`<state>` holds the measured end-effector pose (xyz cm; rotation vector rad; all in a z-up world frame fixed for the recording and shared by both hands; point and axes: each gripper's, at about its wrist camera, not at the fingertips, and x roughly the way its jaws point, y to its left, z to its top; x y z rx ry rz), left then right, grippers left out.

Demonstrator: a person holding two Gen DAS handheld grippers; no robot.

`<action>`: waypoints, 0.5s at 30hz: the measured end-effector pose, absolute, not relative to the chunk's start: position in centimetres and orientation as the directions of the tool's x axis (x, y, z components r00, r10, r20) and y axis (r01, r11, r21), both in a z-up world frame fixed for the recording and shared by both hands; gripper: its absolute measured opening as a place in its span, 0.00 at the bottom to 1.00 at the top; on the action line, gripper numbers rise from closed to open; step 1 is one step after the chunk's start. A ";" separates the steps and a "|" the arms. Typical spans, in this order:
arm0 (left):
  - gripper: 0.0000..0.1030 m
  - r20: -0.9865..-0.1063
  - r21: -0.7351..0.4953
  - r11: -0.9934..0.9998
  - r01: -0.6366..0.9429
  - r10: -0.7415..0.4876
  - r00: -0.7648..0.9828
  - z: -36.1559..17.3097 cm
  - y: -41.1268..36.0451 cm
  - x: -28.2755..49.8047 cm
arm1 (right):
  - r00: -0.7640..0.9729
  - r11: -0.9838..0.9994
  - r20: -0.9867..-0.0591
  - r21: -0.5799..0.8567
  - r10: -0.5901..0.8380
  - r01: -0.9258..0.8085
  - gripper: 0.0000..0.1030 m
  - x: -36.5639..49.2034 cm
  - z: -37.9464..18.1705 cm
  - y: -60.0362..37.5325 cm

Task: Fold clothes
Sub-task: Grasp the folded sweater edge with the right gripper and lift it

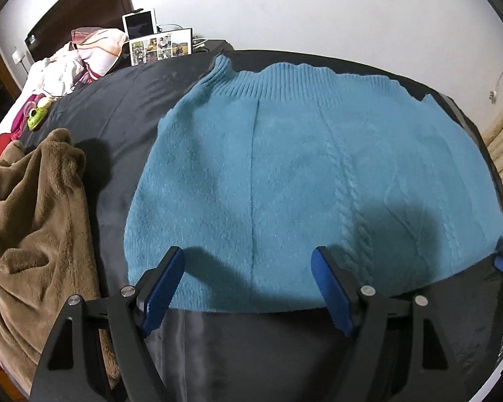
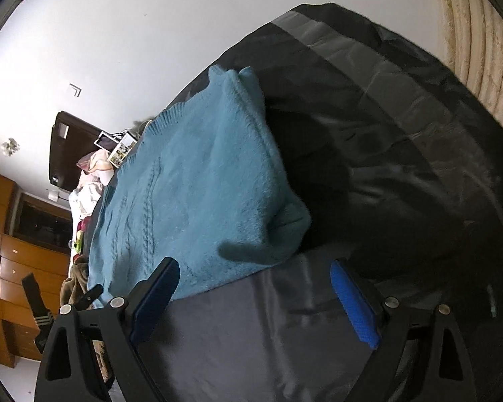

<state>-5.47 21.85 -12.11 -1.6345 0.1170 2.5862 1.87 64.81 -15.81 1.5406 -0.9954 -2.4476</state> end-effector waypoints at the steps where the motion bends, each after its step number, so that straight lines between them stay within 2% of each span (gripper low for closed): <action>1: 0.79 -0.903 0.029 -0.994 -0.104 0.018 -0.429 -12.1 21.8 -5.4 | -0.492 -0.780 -0.773 0.569 -0.400 -0.260 0.90 1.7 -16.1 64.7; 7: 0.79 -0.899 0.073 -0.994 -0.083 -0.030 -0.438 -12.0 21.3 -5.6 | -0.529 -0.744 -0.739 0.612 -0.417 -0.267 0.91 0.1 -16.6 63.9; 15: 0.79 -0.908 0.070 -0.995 -0.066 -0.036 -0.417 -12.5 20.5 -6.4 | -0.566 -0.694 -0.691 0.669 -0.449 -0.267 0.91 -2.5 -16.8 62.5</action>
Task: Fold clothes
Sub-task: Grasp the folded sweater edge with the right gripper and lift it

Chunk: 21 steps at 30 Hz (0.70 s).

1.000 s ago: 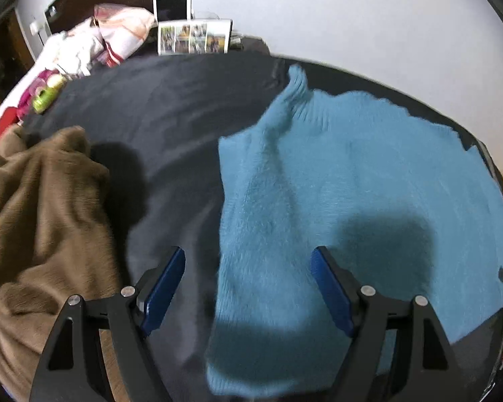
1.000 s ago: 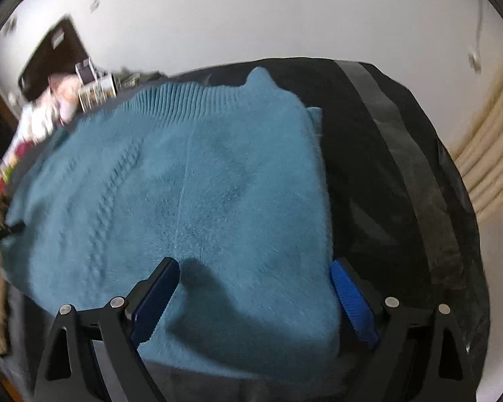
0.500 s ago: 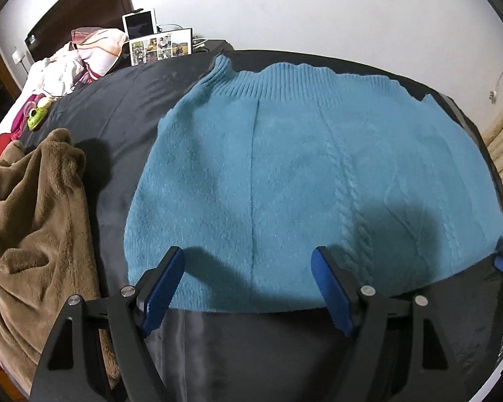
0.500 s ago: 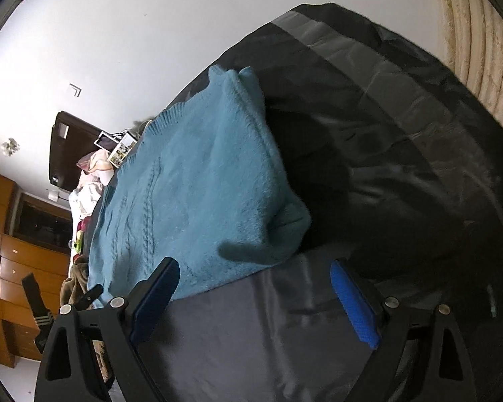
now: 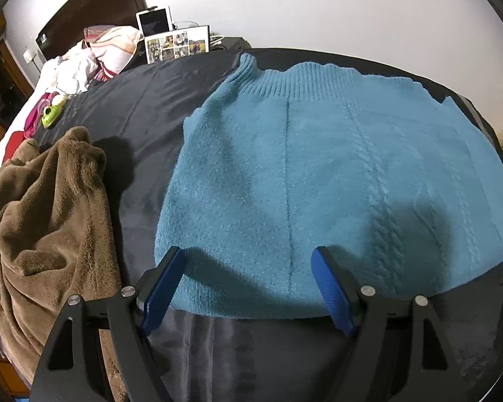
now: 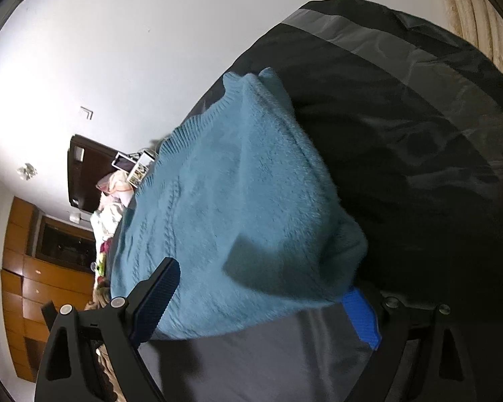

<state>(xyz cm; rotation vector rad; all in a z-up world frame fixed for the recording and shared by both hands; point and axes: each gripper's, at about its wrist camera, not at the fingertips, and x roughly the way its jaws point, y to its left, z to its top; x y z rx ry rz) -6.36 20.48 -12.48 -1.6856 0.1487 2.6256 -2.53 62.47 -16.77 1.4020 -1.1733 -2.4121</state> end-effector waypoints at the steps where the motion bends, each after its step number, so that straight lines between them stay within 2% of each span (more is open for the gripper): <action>1: 0.79 -0.909 0.070 -0.995 -0.065 -0.037 -0.415 -12.6 20.4 -6.4 | -0.571 -0.682 -0.682 0.681 -0.456 -0.268 0.91 -2.8 -16.8 62.4; 4: 0.79 -0.908 0.070 -0.995 -0.070 -0.034 -0.417 -12.5 20.6 -6.5 | -0.584 -0.662 -0.672 0.694 -0.455 -0.282 0.90 -3.6 -17.1 62.3; 6: 0.79 -0.906 0.067 -0.995 -0.078 -0.028 -0.421 -12.3 20.8 -6.6 | -0.588 -0.652 -0.673 0.697 -0.449 -0.299 0.86 -3.7 -17.2 62.4; 8: 0.79 -0.906 0.069 -0.994 -0.084 -0.027 -0.423 -12.2 21.1 -6.8 | -0.587 -0.645 -0.683 0.692 -0.435 -0.326 0.72 -3.7 -17.5 62.6; 9: 0.79 -0.906 0.070 -0.994 -0.087 -0.027 -0.422 -12.2 21.2 -7.0 | -0.587 -0.633 -0.685 0.693 -0.430 -0.345 0.62 -3.8 -17.7 62.8; 10: 0.79 -0.906 0.072 -0.993 -0.089 -0.028 -0.421 -12.2 21.3 -7.1 | -0.590 -0.617 -0.682 0.701 -0.433 -0.357 0.57 -3.7 -17.9 63.1; 20: 0.79 -0.907 0.096 -0.985 -0.146 -0.026 -0.421 -12.3 23.7 -7.8 | -0.604 -0.612 -0.668 0.711 -0.435 -0.345 0.57 -3.7 -18.5 63.3; 21: 0.79 -0.909 0.102 -0.983 -0.153 -0.029 -0.416 -12.5 23.9 -7.9 | -0.597 -0.624 -0.676 0.702 -0.432 -0.344 0.51 -3.8 -18.6 63.3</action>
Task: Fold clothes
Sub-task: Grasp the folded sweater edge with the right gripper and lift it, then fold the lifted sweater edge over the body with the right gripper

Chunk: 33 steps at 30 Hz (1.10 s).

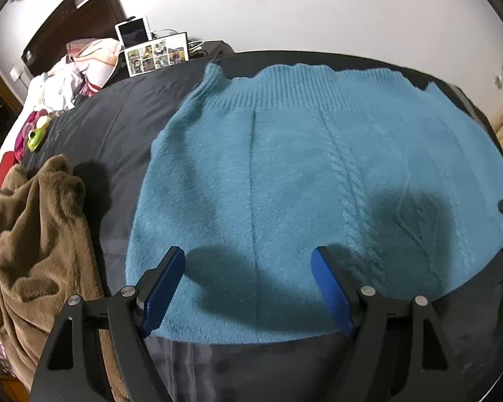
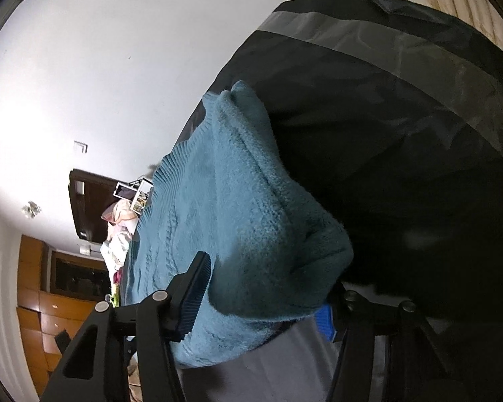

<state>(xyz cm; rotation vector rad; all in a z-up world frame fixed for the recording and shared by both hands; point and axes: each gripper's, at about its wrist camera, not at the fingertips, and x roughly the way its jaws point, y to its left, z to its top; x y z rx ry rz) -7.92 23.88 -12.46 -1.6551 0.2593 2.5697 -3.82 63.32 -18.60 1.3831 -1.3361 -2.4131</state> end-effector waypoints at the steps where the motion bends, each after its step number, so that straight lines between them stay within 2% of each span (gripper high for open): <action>1: 0.79 -0.913 0.111 -0.981 -0.161 -0.037 -0.407 -12.8 24.1 -8.0 | -0.588 -0.633 -0.686 0.692 -0.428 -0.348 0.38 -3.9 -18.7 63.3; 4: 0.79 -0.920 0.153 -0.971 -0.183 -0.073 -0.386 -13.8 24.8 -8.1 | -0.570 -0.644 -0.702 0.679 -0.427 -0.353 0.31 -4.0 -18.9 63.6; 8: 0.79 -0.924 0.151 -0.971 -0.186 -0.071 -0.376 -14.3 24.8 -8.0 | -0.577 -0.678 -0.702 0.663 -0.417 -0.318 0.31 -3.9 -17.8 63.5; 11: 0.79 -0.928 0.132 -0.974 -0.182 -0.057 -0.367 -14.5 24.5 -8.1 | -0.591 -0.633 -0.670 0.706 -0.450 -0.318 0.33 -4.6 -18.2 63.7; 12: 0.79 -0.929 0.130 -0.975 -0.182 -0.056 -0.366 -14.5 24.5 -8.1 | -0.593 -0.614 -0.662 0.718 -0.458 -0.327 0.39 -4.7 -18.6 63.9; 13: 0.80 -0.929 0.129 -0.975 -0.183 -0.054 -0.365 -14.6 24.5 -8.1 | -0.595 -0.595 -0.654 0.730 -0.467 -0.335 0.55 -4.9 -19.0 64.0; 15: 0.80 -0.930 0.129 -0.974 -0.186 -0.053 -0.363 -14.7 24.5 -8.1 | -0.612 -0.548 -0.625 0.762 -0.485 -0.345 0.64 -4.9 -19.8 64.3; 18: 0.81 -0.932 0.119 -0.975 -0.186 -0.045 -0.360 -14.7 24.4 -8.2 | -0.619 -0.543 -0.614 0.770 -0.490 -0.334 0.68 -5.3 -20.0 63.9; 21: 0.82 -0.933 0.111 -0.976 -0.187 -0.037 -0.358 -14.7 24.3 -8.2 | -0.612 -0.565 -0.626 0.757 -0.484 -0.327 0.68 -5.9 -20.1 63.3; 23: 0.82 -0.934 0.110 -0.975 -0.192 -0.035 -0.357 -14.7 24.3 -8.1 | -0.588 -0.598 -0.654 0.731 -0.475 -0.330 0.47 -6.0 -20.1 63.1; 24: 0.83 -0.934 0.110 -0.975 -0.194 -0.035 -0.356 -14.7 24.3 -8.1 | -0.570 -0.607 -0.671 0.718 -0.473 -0.341 0.31 -6.2 -20.5 62.9; 28: 0.83 -0.935 0.118 -0.971 -0.208 -0.038 -0.353 -14.8 24.6 -7.8 | -0.564 -0.632 -0.683 0.702 -0.464 -0.328 0.27 -6.5 -20.3 62.3; 33: 0.83 -0.935 0.123 -0.971 -0.203 -0.045 -0.351 -14.5 24.7 -7.5 | -0.597 -0.735 -0.692 0.635 -0.405 -0.238 0.25 -6.8 -16.9 60.1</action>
